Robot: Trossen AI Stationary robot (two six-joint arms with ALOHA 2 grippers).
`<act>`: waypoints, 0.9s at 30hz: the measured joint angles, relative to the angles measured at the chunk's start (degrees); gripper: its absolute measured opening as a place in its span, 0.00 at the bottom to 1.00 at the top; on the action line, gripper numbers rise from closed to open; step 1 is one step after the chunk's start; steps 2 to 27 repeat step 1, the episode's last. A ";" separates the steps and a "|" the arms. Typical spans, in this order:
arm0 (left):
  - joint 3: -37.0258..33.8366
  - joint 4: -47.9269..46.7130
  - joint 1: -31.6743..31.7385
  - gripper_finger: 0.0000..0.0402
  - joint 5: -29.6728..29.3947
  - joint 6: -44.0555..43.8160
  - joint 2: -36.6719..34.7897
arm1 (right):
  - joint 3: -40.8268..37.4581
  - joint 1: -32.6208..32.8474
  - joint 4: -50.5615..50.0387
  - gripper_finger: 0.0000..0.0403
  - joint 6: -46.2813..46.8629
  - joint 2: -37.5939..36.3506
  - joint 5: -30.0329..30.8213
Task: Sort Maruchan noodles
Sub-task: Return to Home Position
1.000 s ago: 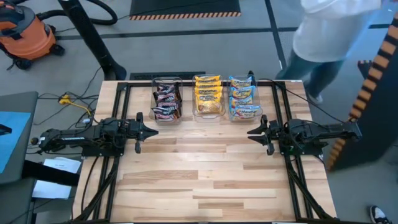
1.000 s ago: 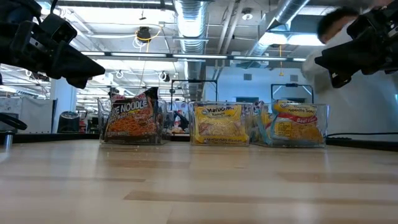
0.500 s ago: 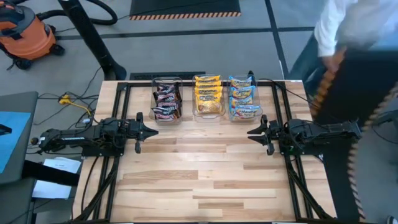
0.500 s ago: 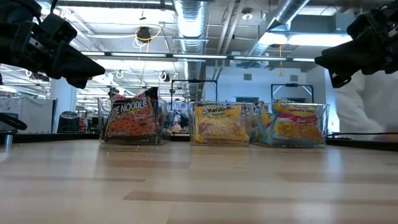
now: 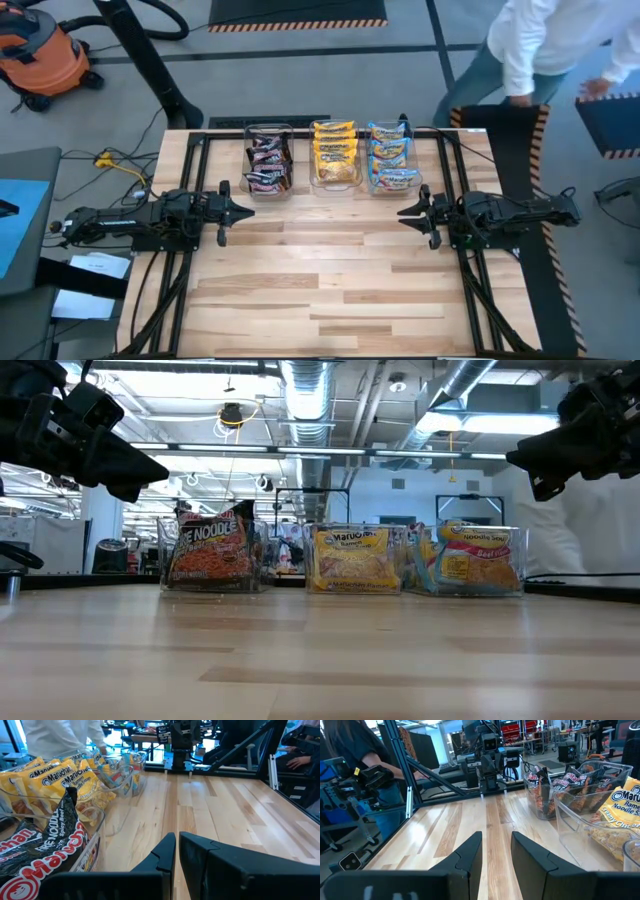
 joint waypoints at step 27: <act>0.00 -0.01 0.01 0.03 0.00 0.00 -0.01 | 0.00 0.00 0.00 0.32 0.00 0.02 0.00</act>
